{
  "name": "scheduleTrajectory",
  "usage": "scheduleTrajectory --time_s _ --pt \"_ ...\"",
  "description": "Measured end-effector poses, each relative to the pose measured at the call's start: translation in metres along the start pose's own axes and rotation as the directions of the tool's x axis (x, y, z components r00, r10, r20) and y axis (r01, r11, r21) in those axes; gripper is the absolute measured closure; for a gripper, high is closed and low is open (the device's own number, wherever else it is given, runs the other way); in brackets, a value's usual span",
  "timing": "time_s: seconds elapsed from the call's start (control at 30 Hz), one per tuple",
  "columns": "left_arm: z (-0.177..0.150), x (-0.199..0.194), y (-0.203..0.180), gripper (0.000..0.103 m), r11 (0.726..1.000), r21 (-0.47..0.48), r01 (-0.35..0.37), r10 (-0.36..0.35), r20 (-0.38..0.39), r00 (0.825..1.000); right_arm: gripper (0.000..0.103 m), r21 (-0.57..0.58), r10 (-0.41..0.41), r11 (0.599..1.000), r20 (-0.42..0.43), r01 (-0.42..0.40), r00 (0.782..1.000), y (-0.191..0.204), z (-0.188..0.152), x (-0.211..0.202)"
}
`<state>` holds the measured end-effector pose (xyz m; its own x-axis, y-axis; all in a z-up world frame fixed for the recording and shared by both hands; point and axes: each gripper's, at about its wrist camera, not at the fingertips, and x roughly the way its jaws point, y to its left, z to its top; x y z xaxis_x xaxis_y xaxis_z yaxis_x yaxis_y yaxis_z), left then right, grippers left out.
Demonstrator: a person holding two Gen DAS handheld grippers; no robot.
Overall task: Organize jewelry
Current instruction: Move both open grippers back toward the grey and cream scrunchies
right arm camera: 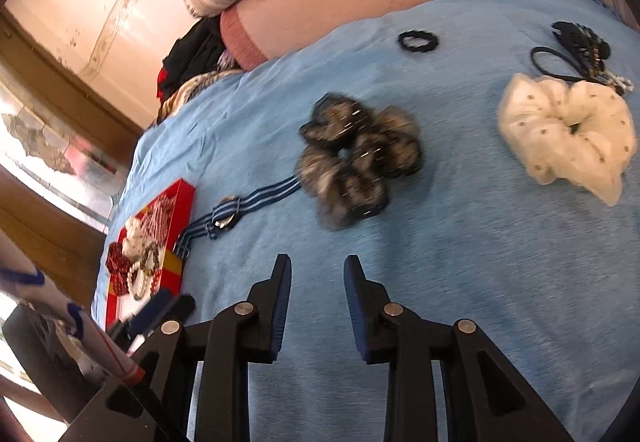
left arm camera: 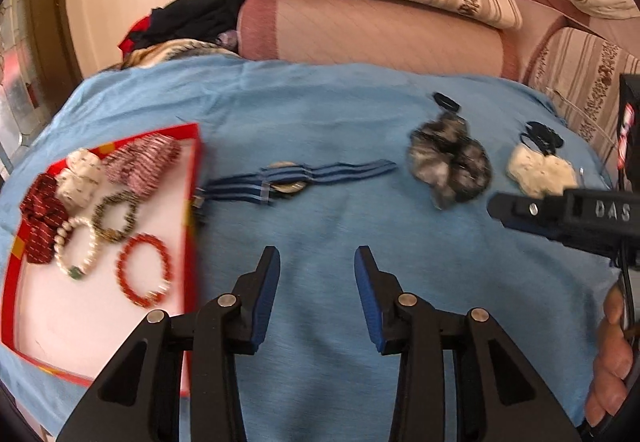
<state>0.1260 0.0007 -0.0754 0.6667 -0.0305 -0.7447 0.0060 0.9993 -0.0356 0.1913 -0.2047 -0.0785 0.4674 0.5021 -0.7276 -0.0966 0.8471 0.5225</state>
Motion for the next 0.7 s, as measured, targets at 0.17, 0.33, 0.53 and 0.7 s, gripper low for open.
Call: scheduleTrajectory --time_s 0.17,0.33,0.53,0.7 --pt "-0.001 0.000 -0.030 0.065 0.999 0.040 0.029 -0.028 -0.022 0.999 0.073 0.042 0.009 0.999 0.031 -0.010 0.999 -0.018 0.007 -0.017" --pt "0.001 -0.004 -0.051 0.065 0.996 0.073 0.049 -0.047 -0.030 0.998 0.073 0.090 0.002 0.996 0.067 -0.008 0.998 -0.041 0.015 -0.036" --pt "0.005 -0.008 -0.063 0.063 0.994 0.093 0.052 -0.049 -0.029 0.998 0.072 0.213 -0.042 0.977 0.156 0.008 0.987 -0.092 0.032 -0.074" --pt "0.010 -0.008 -0.065 0.061 0.995 0.079 0.066 -0.063 -0.041 0.997 0.065 0.317 -0.126 0.947 0.187 0.062 0.974 -0.138 0.039 -0.096"
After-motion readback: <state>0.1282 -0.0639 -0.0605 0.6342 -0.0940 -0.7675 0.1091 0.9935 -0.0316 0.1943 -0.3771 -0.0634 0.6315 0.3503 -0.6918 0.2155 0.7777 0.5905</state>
